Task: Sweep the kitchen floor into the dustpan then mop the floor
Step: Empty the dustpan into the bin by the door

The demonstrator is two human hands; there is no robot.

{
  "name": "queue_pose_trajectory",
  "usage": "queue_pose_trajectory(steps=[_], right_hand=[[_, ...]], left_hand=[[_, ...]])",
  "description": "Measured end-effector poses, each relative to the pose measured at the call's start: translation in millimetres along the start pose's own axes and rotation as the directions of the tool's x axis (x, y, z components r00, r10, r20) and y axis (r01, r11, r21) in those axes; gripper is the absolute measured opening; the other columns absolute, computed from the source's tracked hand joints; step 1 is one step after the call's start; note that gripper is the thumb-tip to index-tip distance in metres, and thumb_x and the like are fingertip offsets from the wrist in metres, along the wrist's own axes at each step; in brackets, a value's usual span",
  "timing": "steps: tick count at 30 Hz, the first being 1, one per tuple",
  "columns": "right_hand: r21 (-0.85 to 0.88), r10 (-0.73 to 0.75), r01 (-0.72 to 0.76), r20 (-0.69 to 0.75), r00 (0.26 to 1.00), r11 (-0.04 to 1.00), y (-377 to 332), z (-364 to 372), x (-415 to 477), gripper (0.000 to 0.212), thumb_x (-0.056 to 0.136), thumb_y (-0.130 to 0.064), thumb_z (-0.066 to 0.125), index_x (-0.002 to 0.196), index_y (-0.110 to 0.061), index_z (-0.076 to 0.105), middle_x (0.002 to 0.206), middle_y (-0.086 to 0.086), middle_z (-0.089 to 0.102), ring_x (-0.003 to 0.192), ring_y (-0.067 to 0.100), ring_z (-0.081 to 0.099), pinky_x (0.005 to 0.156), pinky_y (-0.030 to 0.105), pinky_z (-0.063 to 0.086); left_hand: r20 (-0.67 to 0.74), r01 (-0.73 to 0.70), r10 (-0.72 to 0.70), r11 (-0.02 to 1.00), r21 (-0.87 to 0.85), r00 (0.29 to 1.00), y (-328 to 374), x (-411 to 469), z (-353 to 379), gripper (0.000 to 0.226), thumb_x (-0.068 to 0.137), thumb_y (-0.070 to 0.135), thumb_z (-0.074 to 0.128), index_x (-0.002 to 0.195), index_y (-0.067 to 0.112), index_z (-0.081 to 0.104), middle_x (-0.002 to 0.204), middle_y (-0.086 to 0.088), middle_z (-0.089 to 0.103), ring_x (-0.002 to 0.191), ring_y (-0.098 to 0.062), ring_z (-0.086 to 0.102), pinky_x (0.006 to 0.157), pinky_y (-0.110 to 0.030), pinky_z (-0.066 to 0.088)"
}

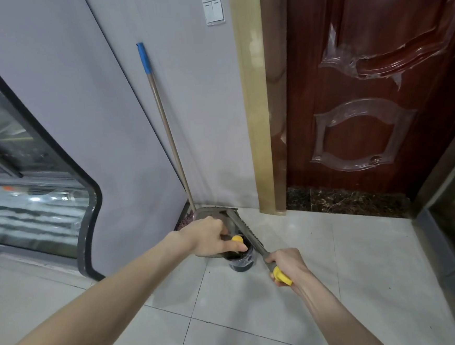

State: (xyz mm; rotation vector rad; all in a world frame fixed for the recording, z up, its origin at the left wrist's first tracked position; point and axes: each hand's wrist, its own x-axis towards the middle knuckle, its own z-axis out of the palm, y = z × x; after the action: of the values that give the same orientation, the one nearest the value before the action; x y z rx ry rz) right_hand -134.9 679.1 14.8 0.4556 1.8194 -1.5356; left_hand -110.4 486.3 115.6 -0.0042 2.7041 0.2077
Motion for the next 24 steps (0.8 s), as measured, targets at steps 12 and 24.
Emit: queue_pose_trajectory(steps=[12, 24], right_hand=[[-0.004, 0.001, -0.001, -0.006, 1.000, 1.000, 2, 3, 2, 0.003, 0.080, 0.002, 0.059, 0.077, 0.002, 0.059, 0.056, 0.015, 0.051, 0.039, 0.021, 0.046, 0.037, 0.020, 0.039], [-0.016, 0.010, -0.010, -0.004, 1.000, 1.000, -2, 5, 5, 0.004, 0.080, 0.000, 0.061, 0.078, 0.003, 0.059, 0.057, 0.015, 0.053, 0.040, 0.022, 0.048, 0.037, 0.020, 0.040]], left_hand=[[-0.020, -0.036, 0.038, 0.997, 0.067, 0.999, 4, 0, -7, 0.062, 0.082, 0.074, 0.049, 0.062, 0.016, 0.041, 0.065, -0.004, 0.051, 0.066, -0.023, 0.048, 0.061, -0.034, 0.039], [-0.066, -0.040, 0.044, 0.998, 0.054, 0.997, -4, 2, -3, 0.070, 0.081, 0.077, 0.047, 0.067, 0.008, 0.043, 0.059, -0.003, 0.045, 0.060, -0.023, 0.043, 0.063, -0.035, 0.040]])
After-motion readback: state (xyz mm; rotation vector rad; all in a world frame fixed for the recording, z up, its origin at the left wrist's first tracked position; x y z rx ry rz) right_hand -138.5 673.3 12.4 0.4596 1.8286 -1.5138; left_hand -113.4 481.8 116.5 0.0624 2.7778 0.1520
